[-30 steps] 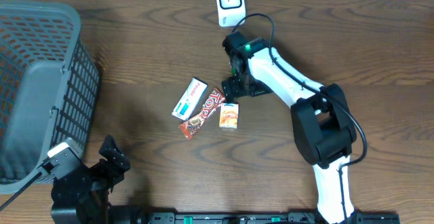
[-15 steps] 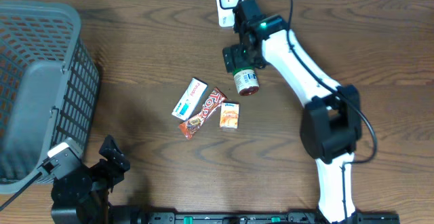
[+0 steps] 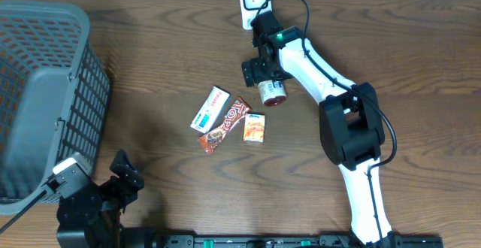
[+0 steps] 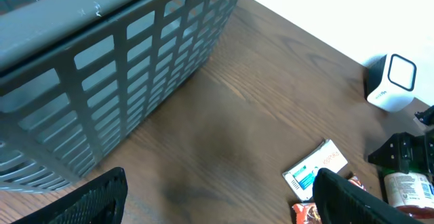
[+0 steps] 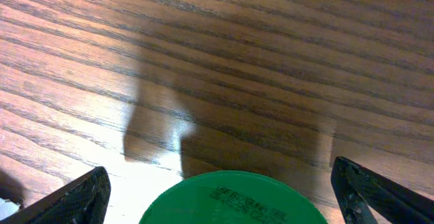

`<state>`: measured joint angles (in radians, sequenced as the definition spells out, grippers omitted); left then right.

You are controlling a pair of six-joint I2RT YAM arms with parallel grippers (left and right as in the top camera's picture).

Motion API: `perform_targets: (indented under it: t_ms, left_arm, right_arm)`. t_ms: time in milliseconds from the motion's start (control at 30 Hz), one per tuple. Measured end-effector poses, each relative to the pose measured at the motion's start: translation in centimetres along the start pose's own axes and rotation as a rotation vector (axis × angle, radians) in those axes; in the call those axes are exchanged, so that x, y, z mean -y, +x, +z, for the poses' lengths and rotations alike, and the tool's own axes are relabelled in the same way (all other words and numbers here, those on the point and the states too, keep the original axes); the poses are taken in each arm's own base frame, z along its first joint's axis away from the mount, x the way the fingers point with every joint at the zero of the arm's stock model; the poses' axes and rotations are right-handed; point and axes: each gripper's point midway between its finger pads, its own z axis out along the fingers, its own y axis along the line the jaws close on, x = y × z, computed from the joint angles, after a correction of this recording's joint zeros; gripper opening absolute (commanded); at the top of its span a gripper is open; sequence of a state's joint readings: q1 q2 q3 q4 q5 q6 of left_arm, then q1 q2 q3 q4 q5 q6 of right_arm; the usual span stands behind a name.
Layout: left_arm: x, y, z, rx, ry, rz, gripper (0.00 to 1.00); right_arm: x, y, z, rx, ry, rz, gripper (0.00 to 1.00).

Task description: Scan the item barcode

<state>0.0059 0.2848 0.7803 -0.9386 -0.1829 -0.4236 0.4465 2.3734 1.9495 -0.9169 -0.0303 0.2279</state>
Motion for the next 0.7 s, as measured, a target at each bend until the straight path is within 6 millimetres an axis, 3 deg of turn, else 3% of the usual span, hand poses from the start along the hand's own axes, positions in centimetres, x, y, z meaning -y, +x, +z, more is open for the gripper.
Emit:
perform_targets:
  t_ms: [133, 267, 467, 700]
  left_arm:
    - [0.0, 0.0, 0.0, 0.0, 0.0, 0.0, 0.88]
    - [0.0, 0.0, 0.0, 0.0, 0.0, 0.0, 0.88]
    - [0.0, 0.0, 0.0, 0.0, 0.0, 0.0, 0.88]
    - [0.0, 0.0, 0.0, 0.0, 0.0, 0.0, 0.88]
  right_arm:
    - [0.0, -0.1, 0.0, 0.004, -0.001, 0.005, 0.74]
    - [-0.1, -0.6, 0.0, 0.023, -0.005, 0.006, 0.66]
    - [-0.3, -1.1, 0.0, 0.046, -0.011, 0.005, 0.56]
    - [-0.5, -2.0, -0.6, 0.071, -0.017, 0.004, 0.53]
